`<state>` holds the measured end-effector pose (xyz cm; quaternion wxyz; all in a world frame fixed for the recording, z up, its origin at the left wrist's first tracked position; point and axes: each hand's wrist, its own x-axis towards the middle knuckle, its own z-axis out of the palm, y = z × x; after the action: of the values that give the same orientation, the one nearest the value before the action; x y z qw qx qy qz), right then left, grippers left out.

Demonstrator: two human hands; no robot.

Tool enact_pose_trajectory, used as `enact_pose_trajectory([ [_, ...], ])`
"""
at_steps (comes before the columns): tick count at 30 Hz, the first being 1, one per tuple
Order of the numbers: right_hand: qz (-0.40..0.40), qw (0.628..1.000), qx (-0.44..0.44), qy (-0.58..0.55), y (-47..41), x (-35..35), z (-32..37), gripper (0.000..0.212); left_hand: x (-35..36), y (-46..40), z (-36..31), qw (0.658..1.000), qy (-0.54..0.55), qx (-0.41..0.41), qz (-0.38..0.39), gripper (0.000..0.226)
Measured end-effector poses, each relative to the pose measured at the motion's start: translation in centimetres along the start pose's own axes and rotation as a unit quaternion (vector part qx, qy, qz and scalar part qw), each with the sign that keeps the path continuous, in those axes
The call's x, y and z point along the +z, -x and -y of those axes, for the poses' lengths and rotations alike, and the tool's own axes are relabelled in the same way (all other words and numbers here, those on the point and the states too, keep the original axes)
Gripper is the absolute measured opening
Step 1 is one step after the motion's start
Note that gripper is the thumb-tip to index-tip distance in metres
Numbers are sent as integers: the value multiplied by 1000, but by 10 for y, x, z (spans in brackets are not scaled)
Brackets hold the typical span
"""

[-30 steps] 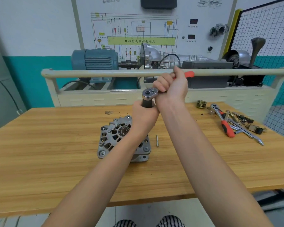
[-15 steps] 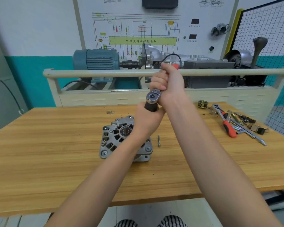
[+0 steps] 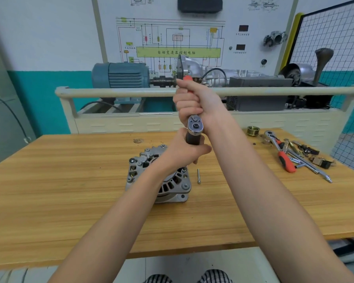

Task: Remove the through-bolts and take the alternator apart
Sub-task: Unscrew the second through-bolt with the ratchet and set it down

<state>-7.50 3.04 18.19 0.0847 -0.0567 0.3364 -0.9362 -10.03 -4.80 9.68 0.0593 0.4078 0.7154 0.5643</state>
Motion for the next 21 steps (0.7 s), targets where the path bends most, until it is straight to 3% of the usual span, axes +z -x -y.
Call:
enact_pose_trajectory([
  [3, -79, 982, -159, -62, 2, -2, -7, 41, 6, -1, 3, 995, 34, -6, -90, 27],
  [5, -139, 941, -292, -105, 5, -3, -15, 40, 12, -3, 3, 983, 85, -12, -161, 22],
  [7, -158, 909, -363, -132, 8, -4, -20, 39, 16, -4, 0, 974, 115, -19, -195, 16],
  [10, -130, 936, -306, -112, 12, -8, -14, 39, 9, -3, 0, 989, 75, -13, -124, 28],
  [14, -27, 998, -62, -2, 7, -6, 2, 39, -5, 1, -4, 999, -5, 17, 52, 34],
  [16, 1, 999, 9, 41, 3, -3, 4, 37, -2, 1, -5, 999, 7, 14, 49, 38],
  [18, 2, 999, 20, 36, 1, -1, 4, 38, 3, 1, -4, 999, 34, 4, 13, 39],
  [21, -59, 991, -110, -42, 2, -3, -3, 42, 8, -1, 0, 996, 61, -9, -71, 36],
])
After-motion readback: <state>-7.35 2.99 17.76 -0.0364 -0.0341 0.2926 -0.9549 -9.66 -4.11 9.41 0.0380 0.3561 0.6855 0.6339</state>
